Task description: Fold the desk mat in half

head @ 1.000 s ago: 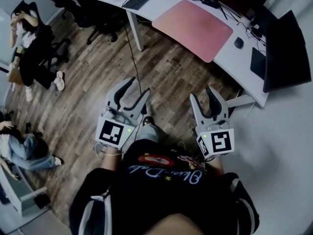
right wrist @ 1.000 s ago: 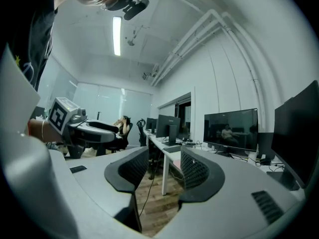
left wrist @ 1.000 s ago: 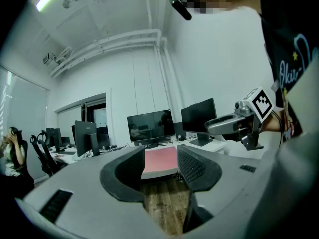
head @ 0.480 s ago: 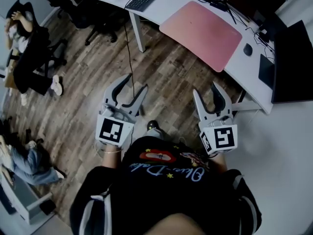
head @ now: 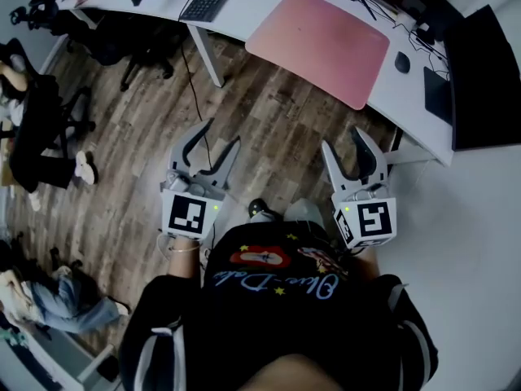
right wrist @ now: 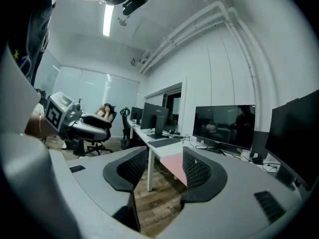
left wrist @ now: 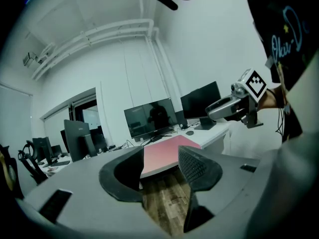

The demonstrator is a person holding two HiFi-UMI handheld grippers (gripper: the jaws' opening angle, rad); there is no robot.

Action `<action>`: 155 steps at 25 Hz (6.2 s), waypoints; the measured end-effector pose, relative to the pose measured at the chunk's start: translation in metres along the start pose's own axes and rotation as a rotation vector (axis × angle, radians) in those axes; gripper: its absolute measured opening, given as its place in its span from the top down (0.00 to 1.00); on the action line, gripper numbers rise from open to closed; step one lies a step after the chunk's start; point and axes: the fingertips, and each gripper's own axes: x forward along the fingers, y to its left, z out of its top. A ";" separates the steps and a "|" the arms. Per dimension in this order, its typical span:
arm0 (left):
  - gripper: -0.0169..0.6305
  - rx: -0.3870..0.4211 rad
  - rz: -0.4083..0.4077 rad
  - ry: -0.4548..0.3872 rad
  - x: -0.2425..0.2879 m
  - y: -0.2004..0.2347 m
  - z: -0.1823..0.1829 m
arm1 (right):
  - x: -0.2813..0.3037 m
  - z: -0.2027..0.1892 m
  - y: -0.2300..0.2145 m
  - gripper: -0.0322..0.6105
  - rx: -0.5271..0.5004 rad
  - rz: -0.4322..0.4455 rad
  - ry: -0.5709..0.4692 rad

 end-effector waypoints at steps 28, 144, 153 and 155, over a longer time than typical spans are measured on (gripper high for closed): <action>0.63 0.316 -0.121 0.266 0.244 0.007 -0.073 | 0.126 -0.073 -0.172 0.63 -0.087 -0.065 0.166; 0.95 0.732 -0.337 0.346 0.665 0.072 -0.094 | 0.379 -0.209 -0.423 0.87 -0.275 -0.279 0.686; 0.95 0.789 -0.349 0.432 0.685 0.063 -0.119 | 0.390 -0.230 -0.430 0.84 -0.295 -0.217 0.743; 0.94 0.813 -0.347 0.445 0.687 0.062 -0.121 | 0.391 -0.232 -0.432 0.82 -0.300 -0.211 0.747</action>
